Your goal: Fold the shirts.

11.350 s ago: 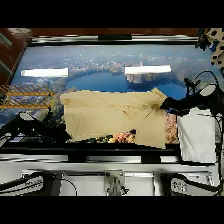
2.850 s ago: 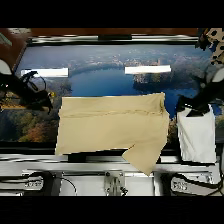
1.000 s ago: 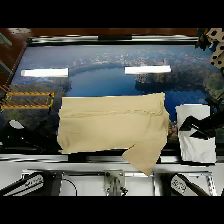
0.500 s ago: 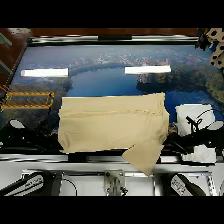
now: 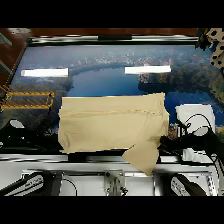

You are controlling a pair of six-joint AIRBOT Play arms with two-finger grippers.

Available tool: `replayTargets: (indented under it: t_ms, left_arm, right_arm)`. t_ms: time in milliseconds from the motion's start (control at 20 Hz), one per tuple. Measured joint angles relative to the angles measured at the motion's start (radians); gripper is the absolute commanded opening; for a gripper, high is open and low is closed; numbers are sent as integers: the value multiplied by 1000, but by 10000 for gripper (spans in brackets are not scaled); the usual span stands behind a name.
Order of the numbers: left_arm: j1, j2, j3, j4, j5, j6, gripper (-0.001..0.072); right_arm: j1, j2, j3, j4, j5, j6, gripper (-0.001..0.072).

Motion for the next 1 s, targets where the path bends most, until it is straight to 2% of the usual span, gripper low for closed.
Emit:
replayTargets:
  t_ms: [150, 250, 450, 700, 1000]
  left_arm:
    - [0, 16, 40, -2, 5, 21, 34]
    - [0, 38, 95, -12, 5, 62, 34]
    - [-1, 48, 237, -28, 19, 79, 33]
    - [-1, -33, 409, -103, 85, 24, 34]
    - [-57, -182, 612, -144, 154, -24, 35]
  right_arm:
    - [15, 11, 33, -2, -27, -27, 65]
    - [22, 37, 97, 39, 5, -53, 64]
    - [42, 45, 279, 111, -12, -26, 64]
    - [101, -104, 507, 159, -114, 29, 64]
    - [120, -331, 754, 199, -163, 78, 64]
